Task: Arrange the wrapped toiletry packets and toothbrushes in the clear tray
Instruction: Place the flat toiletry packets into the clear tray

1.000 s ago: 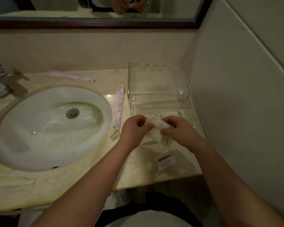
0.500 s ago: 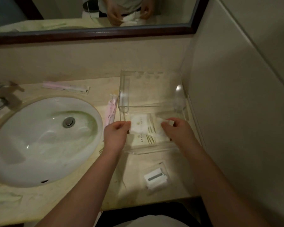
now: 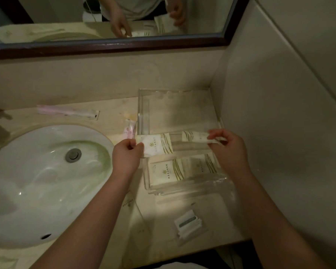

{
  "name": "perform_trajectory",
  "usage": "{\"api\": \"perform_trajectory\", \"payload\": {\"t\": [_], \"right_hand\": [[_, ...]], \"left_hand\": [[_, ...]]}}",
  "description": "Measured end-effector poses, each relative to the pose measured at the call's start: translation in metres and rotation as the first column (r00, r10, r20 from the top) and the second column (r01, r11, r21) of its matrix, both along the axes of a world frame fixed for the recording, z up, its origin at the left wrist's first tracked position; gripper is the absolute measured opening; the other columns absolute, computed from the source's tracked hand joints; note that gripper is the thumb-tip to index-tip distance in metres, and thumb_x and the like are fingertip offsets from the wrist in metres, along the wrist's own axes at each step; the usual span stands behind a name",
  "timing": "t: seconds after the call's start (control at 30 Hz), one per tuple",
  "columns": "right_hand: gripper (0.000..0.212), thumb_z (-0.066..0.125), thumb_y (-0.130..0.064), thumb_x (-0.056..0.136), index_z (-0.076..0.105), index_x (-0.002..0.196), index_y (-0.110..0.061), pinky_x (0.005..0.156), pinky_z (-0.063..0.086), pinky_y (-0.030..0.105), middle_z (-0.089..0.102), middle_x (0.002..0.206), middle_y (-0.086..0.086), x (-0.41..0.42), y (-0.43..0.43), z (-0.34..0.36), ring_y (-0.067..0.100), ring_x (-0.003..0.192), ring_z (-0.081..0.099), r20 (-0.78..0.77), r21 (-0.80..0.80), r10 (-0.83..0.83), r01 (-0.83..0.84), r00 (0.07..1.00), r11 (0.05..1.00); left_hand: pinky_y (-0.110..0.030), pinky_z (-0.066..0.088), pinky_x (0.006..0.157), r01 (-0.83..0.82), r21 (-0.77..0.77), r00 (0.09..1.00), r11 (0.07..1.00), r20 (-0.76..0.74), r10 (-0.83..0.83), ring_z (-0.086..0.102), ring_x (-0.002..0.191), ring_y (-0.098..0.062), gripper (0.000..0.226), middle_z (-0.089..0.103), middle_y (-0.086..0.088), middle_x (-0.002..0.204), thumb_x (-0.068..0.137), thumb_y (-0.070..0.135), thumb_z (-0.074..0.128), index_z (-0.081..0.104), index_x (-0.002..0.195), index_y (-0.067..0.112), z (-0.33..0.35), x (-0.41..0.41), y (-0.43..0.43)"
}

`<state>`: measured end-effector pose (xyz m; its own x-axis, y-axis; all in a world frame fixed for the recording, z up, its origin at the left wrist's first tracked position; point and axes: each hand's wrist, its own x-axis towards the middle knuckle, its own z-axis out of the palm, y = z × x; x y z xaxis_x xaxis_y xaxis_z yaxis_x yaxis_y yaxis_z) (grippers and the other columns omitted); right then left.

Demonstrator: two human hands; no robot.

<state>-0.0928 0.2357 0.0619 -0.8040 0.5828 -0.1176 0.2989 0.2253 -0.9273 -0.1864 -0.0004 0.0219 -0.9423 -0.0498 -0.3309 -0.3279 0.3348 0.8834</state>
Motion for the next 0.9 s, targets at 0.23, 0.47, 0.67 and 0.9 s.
{"api": "perform_trajectory", "payload": {"t": [0.23,0.47,0.67,0.9], "right_hand": [[0.052,0.069,0.017,0.069,0.069,0.055,-0.033,0.084,0.058,0.031,0.063,0.113,-0.011,0.005,-0.004,-0.005,0.012,0.107,0.065,-0.224,-0.075,-0.042,0.025,0.974,0.997],[0.035,0.054,0.005,0.081,0.074,0.082,-0.023,0.067,0.056,0.026,0.074,0.094,0.001,0.009,0.001,-0.011,0.015,0.084,0.072,-0.072,-0.166,0.014,-0.026,0.997,0.986],[0.015,0.073,-0.017,0.08,0.064,0.079,-0.029,0.074,0.06,0.041,0.071,0.086,-0.004,0.003,0.013,-0.024,0.019,0.079,0.071,0.086,0.043,-0.077,0.074,0.993,0.996],[0.024,0.065,-0.002,0.084,0.06,0.095,-0.023,0.066,0.056,0.023,0.07,0.09,-0.001,-0.008,0.019,-0.011,0.012,0.082,0.07,-0.038,-0.16,-0.141,0.134,0.989,0.978]], "left_hand": [[-0.034,0.041,0.06,0.034,-0.002,0.999,0.999,-0.028,-0.034,0.041,0.058,-0.018,0.018,0.044,-0.003,0.059,0.083,0.014,0.062,0.053,0.069,0.007,-0.002,-0.004,0.01],[-0.03,0.038,0.06,0.098,-0.079,0.994,0.992,-0.032,-0.1,0.043,0.057,-0.017,0.02,0.049,-0.004,0.06,0.082,0.012,0.063,0.051,0.066,0.011,-0.001,-0.006,0.021],[-0.031,0.043,0.061,0.162,-0.253,0.983,0.954,-0.043,-0.179,0.057,0.065,-0.025,0.021,0.062,-0.009,0.066,0.081,0.017,0.065,0.052,0.064,0.015,-0.006,-0.008,0.031],[-0.03,0.042,0.061,0.191,-0.376,0.973,0.906,-0.051,-0.226,0.057,0.068,-0.02,0.02,0.06,0.002,0.067,0.083,0.019,0.065,0.054,0.066,0.021,-0.004,-0.004,0.029]]}}
